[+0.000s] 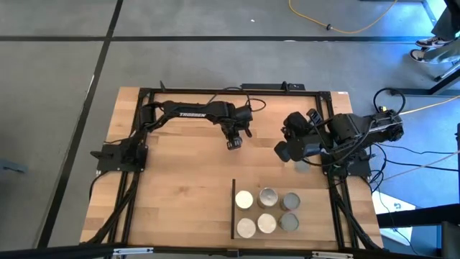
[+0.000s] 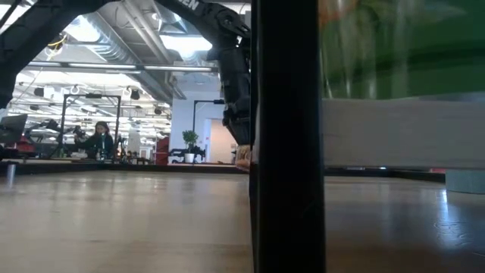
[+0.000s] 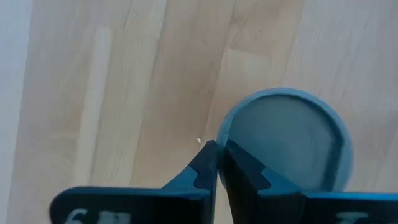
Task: Pick and place cans onto a shelf
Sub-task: Put the canned orange on the shelf
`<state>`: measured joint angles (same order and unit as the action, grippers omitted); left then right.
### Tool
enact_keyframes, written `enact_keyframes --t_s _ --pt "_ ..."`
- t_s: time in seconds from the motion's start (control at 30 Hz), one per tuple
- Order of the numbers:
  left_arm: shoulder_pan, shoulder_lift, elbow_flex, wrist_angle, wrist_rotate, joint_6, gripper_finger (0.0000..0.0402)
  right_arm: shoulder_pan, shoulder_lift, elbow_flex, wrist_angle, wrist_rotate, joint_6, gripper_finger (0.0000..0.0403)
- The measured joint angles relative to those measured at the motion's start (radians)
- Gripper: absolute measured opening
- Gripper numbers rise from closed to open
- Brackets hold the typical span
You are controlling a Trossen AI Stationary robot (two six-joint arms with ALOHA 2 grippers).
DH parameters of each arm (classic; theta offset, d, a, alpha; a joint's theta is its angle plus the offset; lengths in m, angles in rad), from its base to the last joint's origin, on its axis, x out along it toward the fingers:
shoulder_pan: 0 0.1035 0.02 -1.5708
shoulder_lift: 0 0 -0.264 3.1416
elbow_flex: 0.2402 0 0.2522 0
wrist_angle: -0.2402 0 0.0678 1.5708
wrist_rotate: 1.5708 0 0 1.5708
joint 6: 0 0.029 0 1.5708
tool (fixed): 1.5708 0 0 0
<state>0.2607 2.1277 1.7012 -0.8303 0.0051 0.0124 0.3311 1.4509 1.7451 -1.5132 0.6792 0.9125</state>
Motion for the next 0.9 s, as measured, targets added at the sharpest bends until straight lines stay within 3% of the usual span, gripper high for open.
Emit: enact_keyframes --t_s 0.3,0.57,0.9 --pt "-0.005 0.000 0.000 0.004 -0.043 -0.010 0.0037 -0.010 0.000 0.000 0.000 0.000 -0.055 0.0033" --pt "-0.005 -0.001 0.020 -0.045 -0.016 -0.131 0.0036 -0.011 0.000 0.000 0.001 -0.010 -0.116 0.0033" --pt "-0.004 -0.004 0.404 -0.419 0.013 -0.108 0.0036 -0.173 0.000 0.000 0.066 -0.326 -0.456 0.0033"
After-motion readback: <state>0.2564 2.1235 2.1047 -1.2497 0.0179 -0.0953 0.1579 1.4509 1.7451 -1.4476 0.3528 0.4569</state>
